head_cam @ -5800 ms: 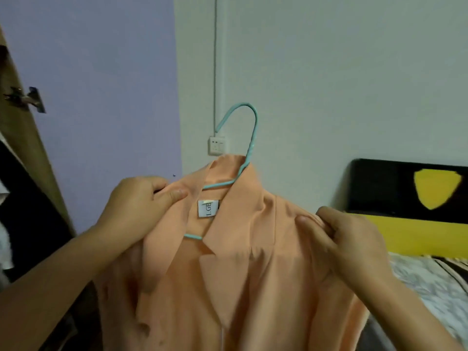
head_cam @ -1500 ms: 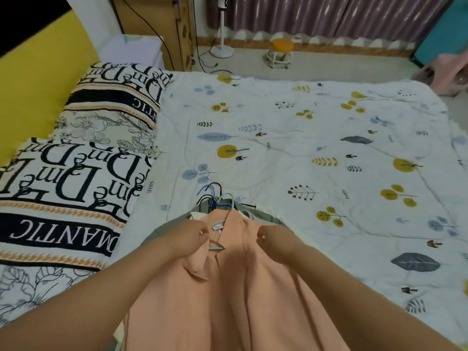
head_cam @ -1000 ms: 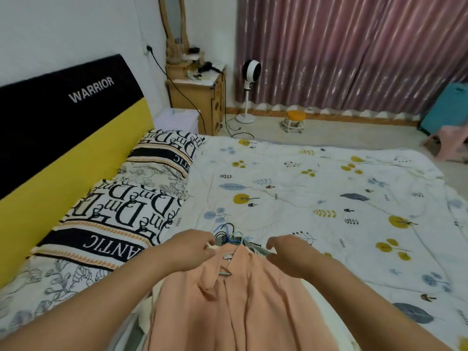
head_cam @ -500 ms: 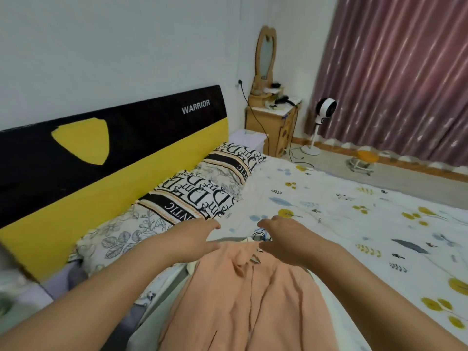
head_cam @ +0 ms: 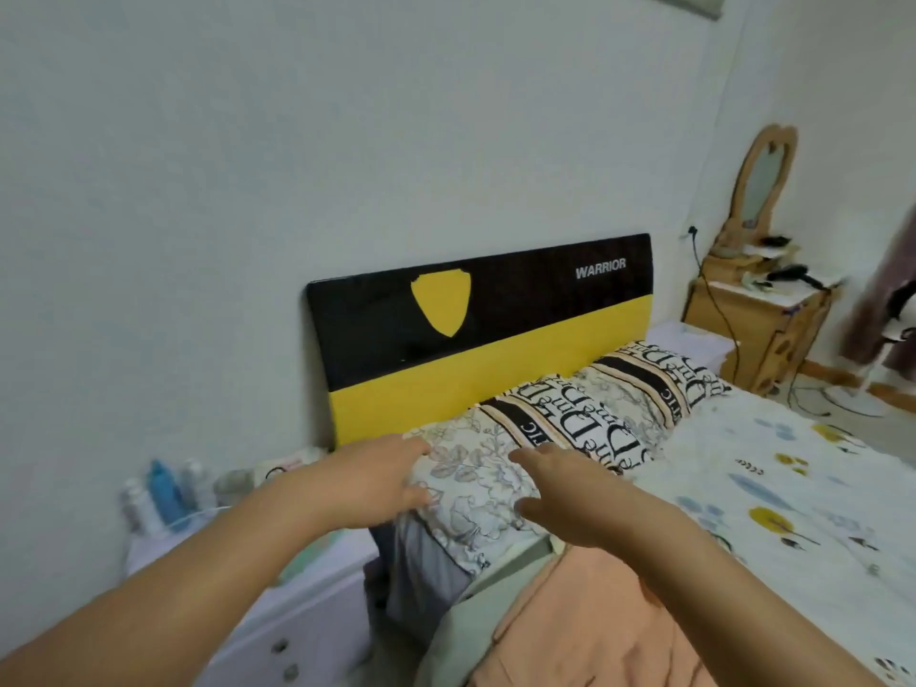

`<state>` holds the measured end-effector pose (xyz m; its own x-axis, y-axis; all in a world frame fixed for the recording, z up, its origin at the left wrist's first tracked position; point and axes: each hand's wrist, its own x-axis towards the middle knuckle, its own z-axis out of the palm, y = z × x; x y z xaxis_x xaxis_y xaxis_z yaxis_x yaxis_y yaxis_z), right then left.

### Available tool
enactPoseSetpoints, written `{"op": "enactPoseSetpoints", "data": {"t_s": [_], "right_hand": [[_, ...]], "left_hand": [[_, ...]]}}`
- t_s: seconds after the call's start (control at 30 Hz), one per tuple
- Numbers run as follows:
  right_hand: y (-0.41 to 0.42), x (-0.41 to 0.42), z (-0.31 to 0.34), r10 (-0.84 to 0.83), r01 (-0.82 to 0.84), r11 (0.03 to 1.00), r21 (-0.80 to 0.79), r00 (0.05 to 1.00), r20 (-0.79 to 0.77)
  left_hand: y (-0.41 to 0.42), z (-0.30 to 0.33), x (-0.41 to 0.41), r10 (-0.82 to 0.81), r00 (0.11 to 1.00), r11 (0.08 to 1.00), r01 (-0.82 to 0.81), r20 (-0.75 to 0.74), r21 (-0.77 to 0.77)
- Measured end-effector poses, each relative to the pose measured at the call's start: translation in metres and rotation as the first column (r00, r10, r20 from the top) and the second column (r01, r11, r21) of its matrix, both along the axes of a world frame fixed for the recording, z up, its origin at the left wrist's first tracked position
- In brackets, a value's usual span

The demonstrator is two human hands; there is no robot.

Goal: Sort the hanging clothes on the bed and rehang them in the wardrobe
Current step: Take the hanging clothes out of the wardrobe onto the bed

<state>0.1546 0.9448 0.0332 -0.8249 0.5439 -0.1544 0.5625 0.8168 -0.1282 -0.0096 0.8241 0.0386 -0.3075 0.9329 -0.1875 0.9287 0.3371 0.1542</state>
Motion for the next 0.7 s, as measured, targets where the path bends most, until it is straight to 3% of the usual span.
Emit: {"op": "enactPoseSetpoints", "data": {"t_s": [0.37, 0.6, 0.7], "right_hand": [[-0.171, -0.151, 0.004, 0.346, -0.347, 0.938, -0.019, 0.938, -0.027], [-0.25, -0.22, 0.018, 0.573, -0.573, 0.82, 0.01, 0.82, -0.007], [-0.279, -0.252, 0.027, 0.696, -0.695, 0.718, 0.029, 0.718, -0.023]], "left_hand": [[-0.218, 0.026, -0.087, 0.365, 0.929, 0.93, -0.367, -0.056, -0.034], [-0.319, 0.027, -0.119, 0.595, 0.801, 0.801, -0.598, -0.064, -0.031], [-0.358, 0.029, -0.125, 0.706, 0.707, 0.707, -0.707, -0.051, -0.02]]}}
